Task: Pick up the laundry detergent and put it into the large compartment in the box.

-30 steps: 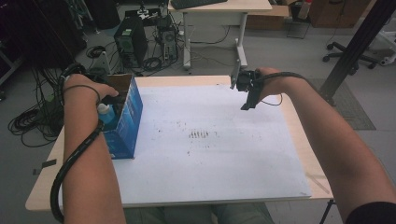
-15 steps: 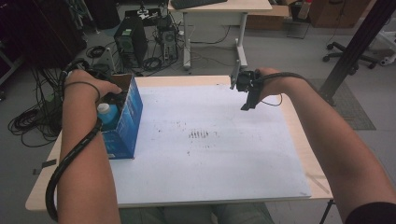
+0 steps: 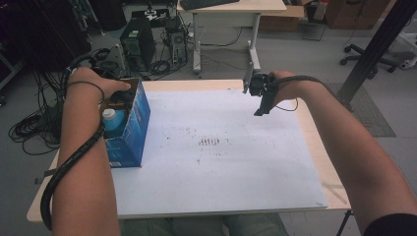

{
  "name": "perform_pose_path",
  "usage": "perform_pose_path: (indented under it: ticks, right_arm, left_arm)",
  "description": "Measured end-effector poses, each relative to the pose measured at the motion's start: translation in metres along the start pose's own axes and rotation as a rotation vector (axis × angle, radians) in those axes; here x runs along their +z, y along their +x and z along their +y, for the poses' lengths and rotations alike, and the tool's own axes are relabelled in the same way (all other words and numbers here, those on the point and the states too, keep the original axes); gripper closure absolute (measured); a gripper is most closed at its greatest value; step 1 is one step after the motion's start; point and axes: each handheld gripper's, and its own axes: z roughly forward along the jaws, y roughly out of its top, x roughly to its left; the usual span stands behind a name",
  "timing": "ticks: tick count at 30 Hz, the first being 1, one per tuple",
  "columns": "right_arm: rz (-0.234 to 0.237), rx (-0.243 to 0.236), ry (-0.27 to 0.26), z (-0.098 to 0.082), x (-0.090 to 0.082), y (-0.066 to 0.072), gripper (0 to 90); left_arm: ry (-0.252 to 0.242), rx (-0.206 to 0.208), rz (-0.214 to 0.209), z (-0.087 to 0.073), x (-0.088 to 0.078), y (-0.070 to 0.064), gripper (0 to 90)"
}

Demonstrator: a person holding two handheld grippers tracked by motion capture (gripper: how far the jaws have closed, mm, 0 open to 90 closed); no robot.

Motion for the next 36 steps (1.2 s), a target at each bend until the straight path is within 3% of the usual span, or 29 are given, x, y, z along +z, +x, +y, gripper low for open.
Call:
perform_pose_path:
  ticks: [8,11,19,30,35,36]
  right_arm:
    - [-0.003,0.003,0.0,-0.001,-0.004,0.001,8.0]
    - [-0.004,-0.001,0.002,-0.002,-0.005,0.001,8.0]
    - [-0.007,0.004,0.005,-0.004,-0.008,0.002,8.1]
    - [-0.012,0.007,0.007,-0.008,-0.013,0.002,8.1]
    - [-0.012,0.005,0.007,-0.01,-0.013,0.002,8.1]
    - [-0.011,0.005,0.007,-0.01,-0.014,0.002,8.1]
  left_arm:
    - [-0.036,0.081,-0.006,0.002,-0.02,-0.016,4.5]
    - [-0.041,0.141,-0.008,0.003,-0.027,-0.029,4.7]
    - [-0.048,0.235,-0.017,0.007,-0.036,-0.054,4.5]
    - [-0.055,0.316,0.0,0.011,-0.044,-0.079,4.5]
    - [-0.06,0.394,0.006,0.013,-0.048,-0.098,4.5]
    - [-0.06,0.394,0.006,0.013,-0.048,-0.098,4.5]
